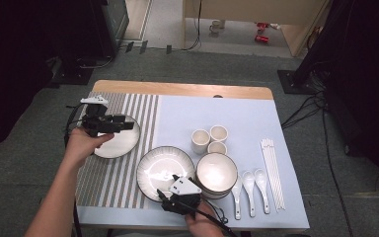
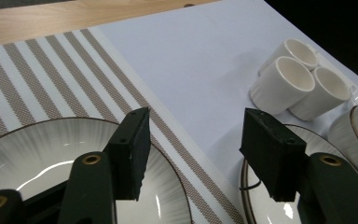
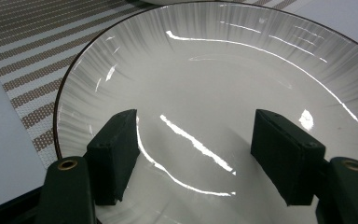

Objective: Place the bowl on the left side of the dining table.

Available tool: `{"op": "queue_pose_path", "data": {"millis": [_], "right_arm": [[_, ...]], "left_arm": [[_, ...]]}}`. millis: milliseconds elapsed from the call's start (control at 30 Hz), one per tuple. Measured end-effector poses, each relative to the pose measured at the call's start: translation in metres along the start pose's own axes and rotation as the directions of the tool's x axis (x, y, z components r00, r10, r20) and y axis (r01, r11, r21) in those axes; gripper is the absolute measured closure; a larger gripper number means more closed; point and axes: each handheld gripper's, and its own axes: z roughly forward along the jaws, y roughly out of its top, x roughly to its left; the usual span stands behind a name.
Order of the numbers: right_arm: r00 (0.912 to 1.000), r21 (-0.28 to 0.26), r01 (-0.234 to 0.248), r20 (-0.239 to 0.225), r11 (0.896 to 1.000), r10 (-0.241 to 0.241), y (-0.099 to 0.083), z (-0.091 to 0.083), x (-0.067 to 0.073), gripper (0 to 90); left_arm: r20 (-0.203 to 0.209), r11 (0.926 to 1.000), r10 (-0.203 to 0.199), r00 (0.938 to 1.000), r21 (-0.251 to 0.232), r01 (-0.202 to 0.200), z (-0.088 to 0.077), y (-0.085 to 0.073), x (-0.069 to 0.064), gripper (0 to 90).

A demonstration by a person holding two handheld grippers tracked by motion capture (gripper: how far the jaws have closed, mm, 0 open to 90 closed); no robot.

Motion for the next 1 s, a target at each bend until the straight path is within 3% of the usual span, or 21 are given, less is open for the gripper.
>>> {"op": "queue_pose_path", "data": {"millis": [167, 400, 633, 867, 1000], "right_arm": [[1.0000, 0.000, 0.000, 0.000, 1.000, 0.000, 0.000, 0.000, 0.000, 31.8], [1.0000, 0.000, -0.002, 0.000, 1.000, 0.002, 0.000, 0.000, 0.000, 31.8], [1.0000, 0.000, -0.003, 0.000, 1.000, 0.003, 0.000, 0.000, 0.000, 31.8], [1.0000, 0.000, -0.003, 0.000, 1.000, 0.003, 0.000, 0.000, 0.000, 31.8], [1.0000, 0.000, -0.003, 0.000, 1.000, 0.003, 0.000, 0.000, 0.000, 31.8]], "left_arm": [[0.000, 0.9995, 0.033, 0.9995, -0.001, -0.033, 0.003, 0.001, -0.007, 45.8], [0.009, 0.9999, 0.009, 0.9999, 0.008, -0.010, 0.006, 0.004, -0.013, 45.8], [0.029, 0.9954, 0.092, 0.9954, 0.027, -0.092, 0.010, 0.006, -0.024, 44.8], [0.053, 0.9901, 0.124, 0.9909, 0.060, -0.127, 0.016, 0.007, -0.031, 43.3], [0.078, 0.9853, 0.154, 0.9851, 0.063, -0.159, 0.018, 0.008, -0.037, 42.6]]}}
